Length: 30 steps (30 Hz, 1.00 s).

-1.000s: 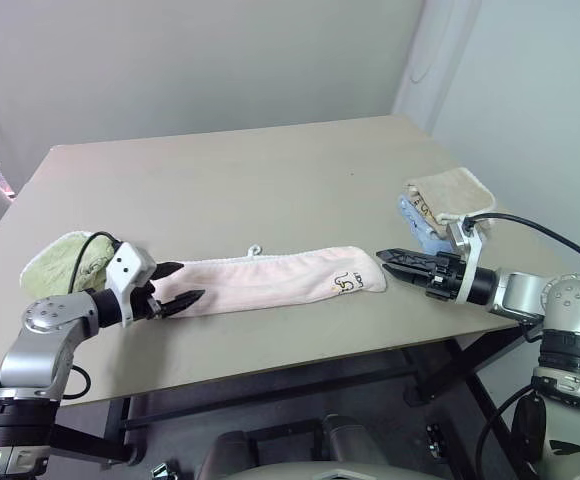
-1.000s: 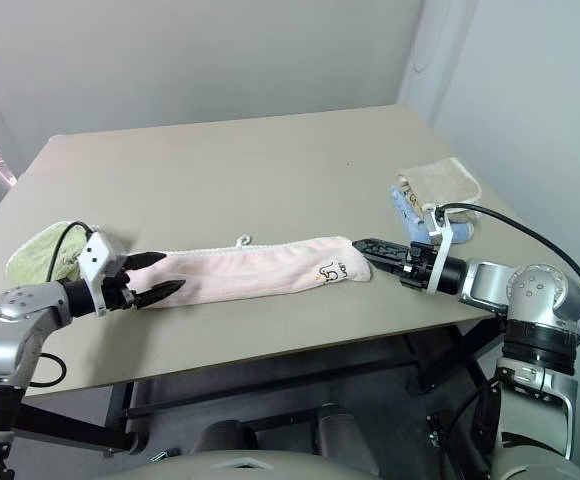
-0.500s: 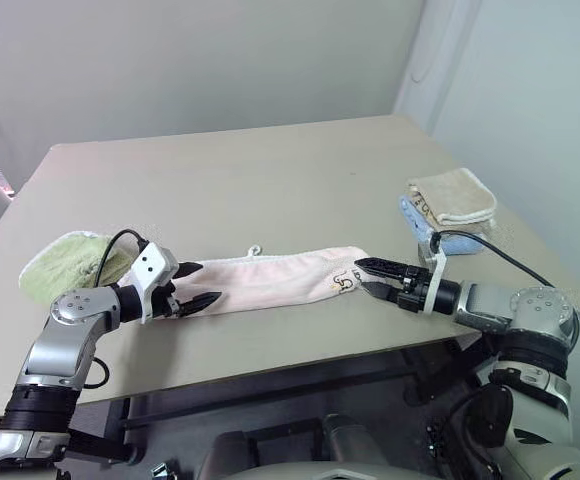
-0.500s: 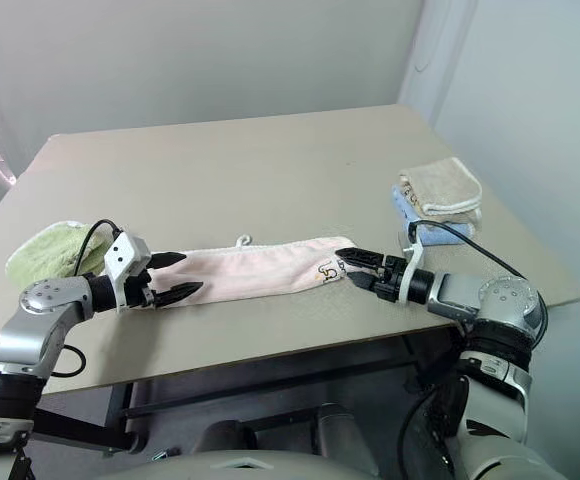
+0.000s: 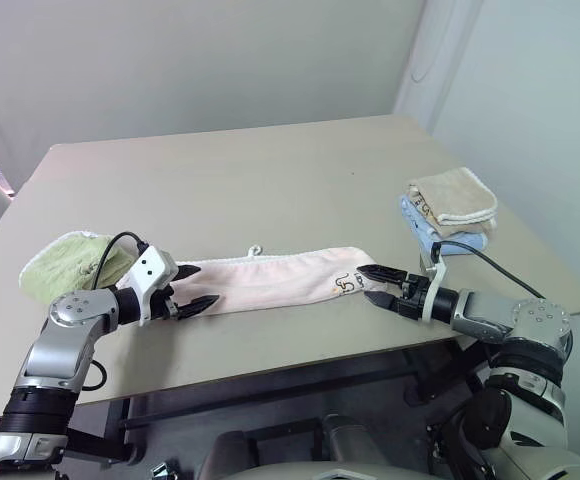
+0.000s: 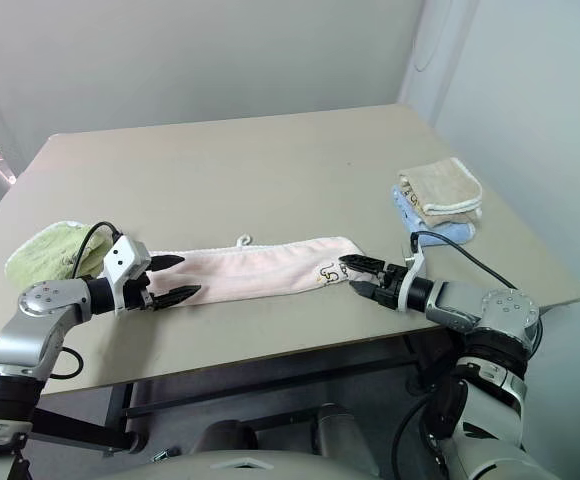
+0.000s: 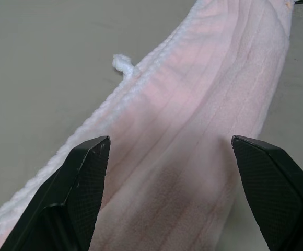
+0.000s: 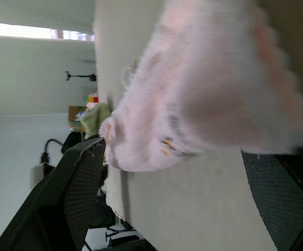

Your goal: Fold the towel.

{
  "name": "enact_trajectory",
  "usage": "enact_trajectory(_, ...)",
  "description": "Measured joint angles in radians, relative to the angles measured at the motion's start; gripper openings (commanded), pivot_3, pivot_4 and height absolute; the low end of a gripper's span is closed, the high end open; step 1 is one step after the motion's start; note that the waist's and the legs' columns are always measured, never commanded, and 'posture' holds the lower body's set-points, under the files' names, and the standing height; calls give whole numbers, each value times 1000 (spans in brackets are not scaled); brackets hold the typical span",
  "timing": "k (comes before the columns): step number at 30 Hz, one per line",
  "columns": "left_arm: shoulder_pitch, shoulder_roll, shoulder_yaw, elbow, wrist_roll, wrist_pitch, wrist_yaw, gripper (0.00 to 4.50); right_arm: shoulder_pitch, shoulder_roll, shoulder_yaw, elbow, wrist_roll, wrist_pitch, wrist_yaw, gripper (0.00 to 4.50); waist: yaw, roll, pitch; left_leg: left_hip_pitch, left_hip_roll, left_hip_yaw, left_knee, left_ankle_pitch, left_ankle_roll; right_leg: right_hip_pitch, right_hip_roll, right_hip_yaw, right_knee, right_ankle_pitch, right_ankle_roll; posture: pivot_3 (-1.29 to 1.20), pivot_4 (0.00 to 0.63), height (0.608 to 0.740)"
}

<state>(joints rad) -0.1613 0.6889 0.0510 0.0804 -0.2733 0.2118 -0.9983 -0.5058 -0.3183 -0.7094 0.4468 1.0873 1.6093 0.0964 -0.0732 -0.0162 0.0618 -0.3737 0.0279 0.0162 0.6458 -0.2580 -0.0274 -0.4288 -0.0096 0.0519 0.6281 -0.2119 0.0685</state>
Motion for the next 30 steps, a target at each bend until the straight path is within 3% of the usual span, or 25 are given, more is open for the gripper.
enact_trajectory(16,5,-3,0,0,3,-1,18,3920,-68,62,-128,81,-14,-52,-151,4222,-23,-1,-1,0,6,5,1,0,0,6,-3,-1,-17,0,0,0,0,729)
enact_trajectory(19,4,-3,0,0,3,-1,19,3920,-80,63,-134,109,-18,-70,-167,3609,-28,-1,-2,0,6,6,1,0,0,6,-4,0,-18,0,0,0,0,729)
enact_trajectory(28,7,-3,1,0,3,-2,23,3920,-98,60,-138,129,-46,-106,-180,325,-29,-1,-2,-2,5,6,-3,-1,2,3,-2,0,-17,2,3,0,0,729)
enact_trajectory(29,7,-3,1,0,3,-2,24,3920,-103,58,-138,129,-44,-106,-179,49,-30,-1,-2,-1,5,6,-3,-2,3,3,-2,0,-17,2,3,0,0,729)
enact_trajectory(30,7,-3,1,0,3,-3,25,3920,-107,57,-139,129,-43,-106,-177,49,-30,-2,-2,-1,5,6,-3,-2,4,3,-2,0,-17,2,3,0,0,729)
